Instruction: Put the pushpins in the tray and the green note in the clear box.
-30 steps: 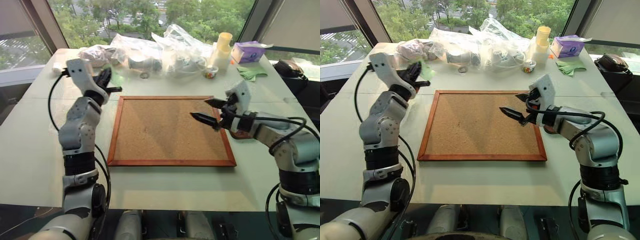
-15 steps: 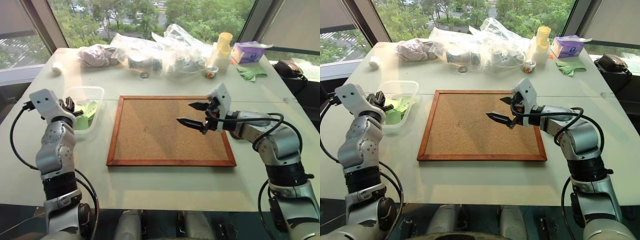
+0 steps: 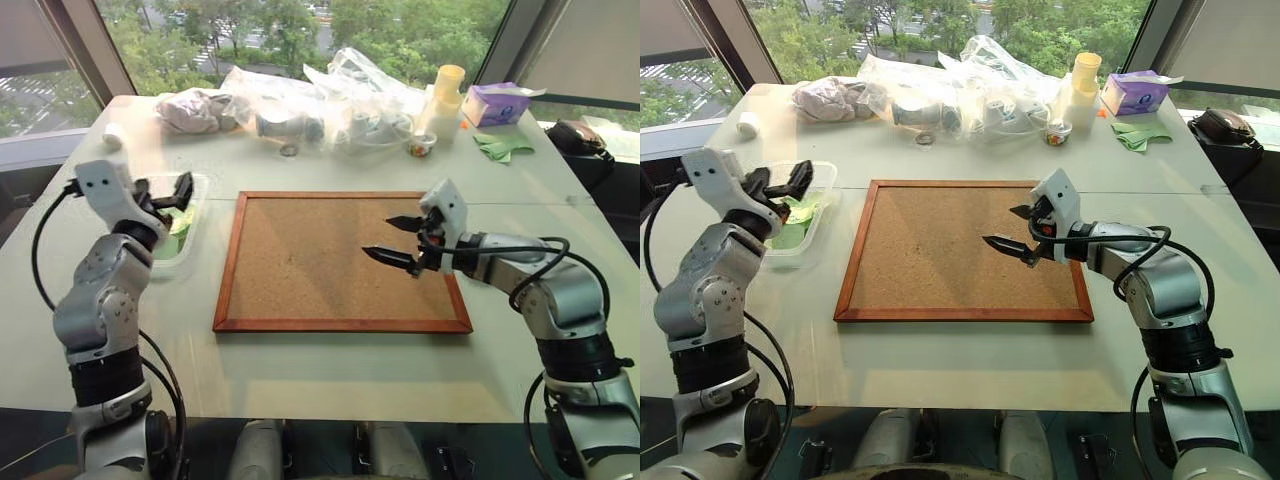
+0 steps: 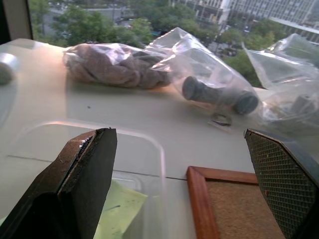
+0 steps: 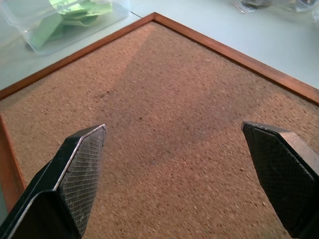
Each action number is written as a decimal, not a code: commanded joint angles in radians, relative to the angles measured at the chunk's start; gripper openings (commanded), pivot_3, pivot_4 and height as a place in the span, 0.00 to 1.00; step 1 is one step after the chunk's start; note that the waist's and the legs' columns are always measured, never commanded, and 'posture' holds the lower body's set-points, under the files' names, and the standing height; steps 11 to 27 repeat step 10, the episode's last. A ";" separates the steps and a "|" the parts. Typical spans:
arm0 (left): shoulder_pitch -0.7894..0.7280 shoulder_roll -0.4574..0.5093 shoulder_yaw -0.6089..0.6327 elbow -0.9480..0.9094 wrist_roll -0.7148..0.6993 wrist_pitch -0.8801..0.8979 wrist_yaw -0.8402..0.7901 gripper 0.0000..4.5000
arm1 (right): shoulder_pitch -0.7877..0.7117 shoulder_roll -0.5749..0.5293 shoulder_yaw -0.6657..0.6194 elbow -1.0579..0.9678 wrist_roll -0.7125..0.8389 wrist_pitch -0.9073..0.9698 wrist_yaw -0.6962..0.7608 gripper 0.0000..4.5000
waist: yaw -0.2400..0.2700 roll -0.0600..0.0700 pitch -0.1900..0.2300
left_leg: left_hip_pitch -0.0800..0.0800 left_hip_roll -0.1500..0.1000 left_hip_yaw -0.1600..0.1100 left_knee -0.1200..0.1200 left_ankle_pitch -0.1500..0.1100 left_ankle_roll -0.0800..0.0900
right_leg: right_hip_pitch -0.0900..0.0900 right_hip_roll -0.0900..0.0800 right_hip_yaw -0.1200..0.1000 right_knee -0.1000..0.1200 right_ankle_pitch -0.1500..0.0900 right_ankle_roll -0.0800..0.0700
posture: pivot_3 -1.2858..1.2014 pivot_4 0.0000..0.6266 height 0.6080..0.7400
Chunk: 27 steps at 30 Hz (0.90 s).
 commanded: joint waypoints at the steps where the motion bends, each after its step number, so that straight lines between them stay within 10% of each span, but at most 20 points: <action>1: -0.018 0.044 -0.036 -0.087 -0.119 0.083 -0.105 0.99 | 0.023 -0.033 -0.061 -0.063 0.008 0.000 -0.008 1.00 | -0.001 0.000 0.000 | 0.000 0.000 0.000 0.000 0.000 0.000 | 0.000 0.000 0.000 0.000 0.000 0.000 | 0.52 0.24 1.00; 10: 0.091 0.217 -0.274 -0.109 -0.155 0.110 -0.477 0.99 | 0.202 -0.103 -0.176 -0.196 0.064 0.066 -0.011 1.00 | -0.001 0.000 0.000 | 0.000 0.000 0.000 0.000 0.000 -0.001 | 0.000 0.000 0.000 0.000 0.000 0.000 | 0.52 0.24 1.00; 27: 0.091 0.217 -0.274 -0.109 -0.155 0.110 -0.477 0.99 | 0.202 -0.103 -0.176 -0.196 0.064 0.066 -0.011 1.00 | -0.001 0.000 0.000 | 0.000 0.000 0.000 0.000 0.000 -0.001 | 0.000 0.000 0.000 0.000 0.000 0.000 | 0.52 0.24 1.00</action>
